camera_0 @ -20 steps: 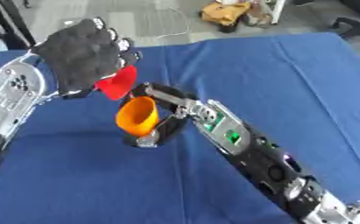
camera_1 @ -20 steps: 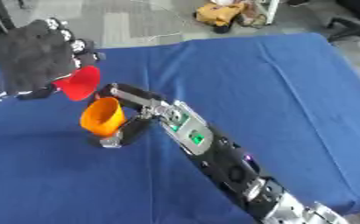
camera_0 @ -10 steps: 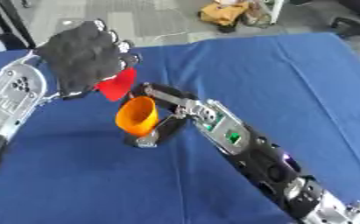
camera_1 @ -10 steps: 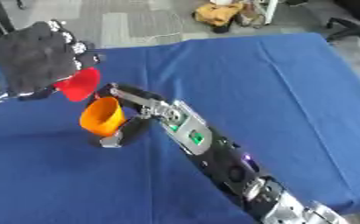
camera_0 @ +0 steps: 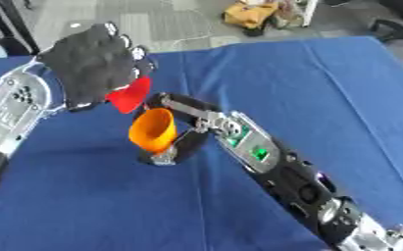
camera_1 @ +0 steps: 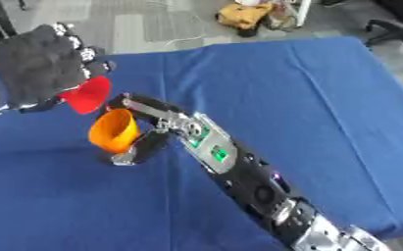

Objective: Pour the contents of one cup into another cup.

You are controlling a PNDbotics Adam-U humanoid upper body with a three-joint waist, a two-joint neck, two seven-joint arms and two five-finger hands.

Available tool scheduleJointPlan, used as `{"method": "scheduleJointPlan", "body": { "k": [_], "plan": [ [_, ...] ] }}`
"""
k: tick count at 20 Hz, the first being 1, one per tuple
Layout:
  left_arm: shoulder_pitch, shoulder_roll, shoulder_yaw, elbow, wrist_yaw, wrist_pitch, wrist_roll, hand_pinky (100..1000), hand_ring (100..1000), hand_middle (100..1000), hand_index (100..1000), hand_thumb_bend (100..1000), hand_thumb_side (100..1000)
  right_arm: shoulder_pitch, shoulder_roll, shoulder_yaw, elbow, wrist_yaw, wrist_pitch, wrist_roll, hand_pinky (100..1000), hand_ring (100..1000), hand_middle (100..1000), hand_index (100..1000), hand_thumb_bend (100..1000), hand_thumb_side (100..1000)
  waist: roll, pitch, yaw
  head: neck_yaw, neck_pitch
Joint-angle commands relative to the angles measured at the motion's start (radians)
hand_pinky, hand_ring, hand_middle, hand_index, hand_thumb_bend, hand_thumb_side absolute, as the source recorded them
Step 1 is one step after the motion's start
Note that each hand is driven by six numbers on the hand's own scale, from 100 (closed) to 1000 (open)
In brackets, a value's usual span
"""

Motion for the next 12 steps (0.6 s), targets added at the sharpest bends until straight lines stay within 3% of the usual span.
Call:
{"method": "scheduleJointPlan", "body": {
  "k": [1,12],
  "plan": [
    [-0.017,0.015,0.029,-0.016,0.005,0.018,0.002,277,372,435,782,559,100,-0.017,-0.008,-0.007,-0.022,-0.006,0.001,-0.001,252,401,433,580,171,149,0.000,-0.020,0.002,-0.002,0.003],
    [-0.031,0.074,0.073,-0.102,0.035,0.057,-0.012,294,383,442,783,568,100,-0.013,-0.013,-0.010,-0.013,-0.004,0.001,-0.003,252,402,433,580,171,150,0.002,-0.022,0.005,-0.008,0.004]
  ]
}}
